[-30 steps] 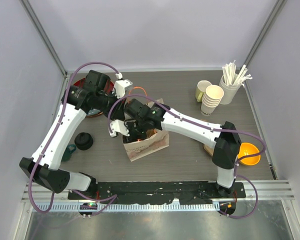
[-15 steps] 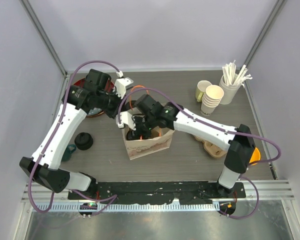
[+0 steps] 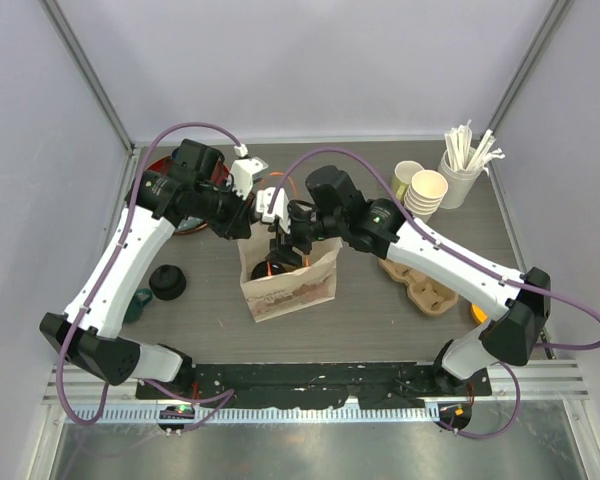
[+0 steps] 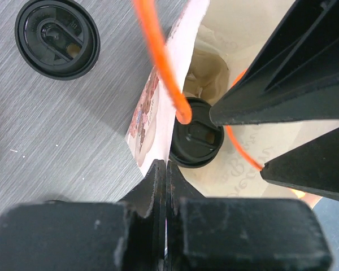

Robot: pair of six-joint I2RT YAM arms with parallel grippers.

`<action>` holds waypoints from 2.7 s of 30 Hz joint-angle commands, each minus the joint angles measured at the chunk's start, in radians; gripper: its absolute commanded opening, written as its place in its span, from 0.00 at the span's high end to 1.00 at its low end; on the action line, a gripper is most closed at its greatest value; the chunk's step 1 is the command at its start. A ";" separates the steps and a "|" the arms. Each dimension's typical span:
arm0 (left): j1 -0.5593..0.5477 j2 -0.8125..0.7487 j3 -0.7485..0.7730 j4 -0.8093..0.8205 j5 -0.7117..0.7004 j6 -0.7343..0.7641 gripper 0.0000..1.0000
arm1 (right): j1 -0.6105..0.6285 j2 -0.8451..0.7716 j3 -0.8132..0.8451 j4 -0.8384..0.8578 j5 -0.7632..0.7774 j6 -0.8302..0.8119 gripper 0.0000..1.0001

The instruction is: Pack the takeout coffee

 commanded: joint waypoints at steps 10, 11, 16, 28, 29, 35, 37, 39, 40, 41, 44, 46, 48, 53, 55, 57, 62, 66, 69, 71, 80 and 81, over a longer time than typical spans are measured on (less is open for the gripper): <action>-0.008 0.000 0.018 0.002 -0.003 0.010 1.00 | -0.023 -0.063 0.010 0.115 0.082 0.207 0.32; -0.006 0.002 0.017 0.000 -0.005 0.013 1.00 | -0.022 -0.079 0.012 0.113 0.088 0.215 0.32; -0.008 -0.001 0.012 0.006 -0.008 0.010 1.00 | -0.032 -0.134 0.012 0.104 0.102 0.251 0.28; -0.009 0.006 0.014 0.006 -0.015 0.013 1.00 | -0.136 -0.249 -0.014 -0.032 0.070 0.228 0.26; -0.011 0.008 0.014 0.006 -0.017 0.013 1.00 | -0.150 -0.251 -0.019 -0.040 0.058 0.224 0.27; -0.017 0.011 0.017 0.005 -0.027 0.012 1.00 | -0.170 -0.272 -0.044 -0.104 0.027 0.192 0.27; -0.019 0.013 0.017 0.005 -0.029 0.015 1.00 | -0.178 -0.283 -0.054 -0.104 0.034 0.192 0.27; -0.019 0.014 0.015 0.006 -0.034 0.017 1.00 | -0.189 -0.298 -0.057 -0.106 0.042 0.195 0.27; -0.019 0.016 0.018 0.006 -0.035 0.017 1.00 | -0.192 -0.301 -0.059 -0.106 0.051 0.196 0.27; -0.019 0.017 0.018 0.008 -0.035 0.017 1.00 | -0.193 -0.306 -0.062 -0.106 0.056 0.198 0.27; -0.020 0.016 0.021 0.011 -0.038 0.017 1.00 | -0.204 -0.317 -0.067 -0.108 0.062 0.199 0.27; -0.019 0.017 0.024 0.011 -0.040 0.017 1.00 | -0.210 -0.317 -0.070 -0.108 0.062 0.201 0.27; -0.020 0.017 0.028 0.012 -0.043 0.017 1.00 | -0.209 -0.317 -0.070 -0.108 0.061 0.204 0.26; -0.020 0.022 0.047 0.011 -0.049 0.012 0.95 | -0.212 -0.314 -0.061 -0.106 0.062 0.207 0.26; -0.020 0.025 0.057 0.006 -0.051 0.012 0.90 | -0.212 -0.311 -0.058 -0.108 0.062 0.208 0.27; -0.019 0.023 0.069 0.000 -0.055 0.007 0.84 | -0.212 -0.307 -0.054 -0.108 0.064 0.210 0.27; -0.020 0.017 0.109 -0.003 -0.077 -0.002 0.66 | -0.213 -0.309 -0.045 -0.108 0.064 0.204 0.26; -0.020 0.005 0.155 -0.014 -0.098 -0.023 0.47 | -0.216 -0.297 -0.016 -0.120 0.059 0.199 0.26; -0.020 -0.009 0.185 -0.028 -0.136 -0.022 0.33 | -0.218 -0.283 0.031 -0.137 0.053 0.201 0.26; -0.019 -0.038 0.192 -0.031 -0.161 -0.026 0.26 | -0.219 -0.266 0.079 -0.140 0.060 0.213 0.26; 0.015 -0.168 0.110 -0.018 -0.363 -0.017 0.13 | -0.227 -0.130 0.241 0.064 0.287 0.441 0.23; 0.021 -0.173 0.088 -0.014 -0.383 -0.017 0.13 | -0.227 -0.107 0.258 0.073 0.351 0.458 0.23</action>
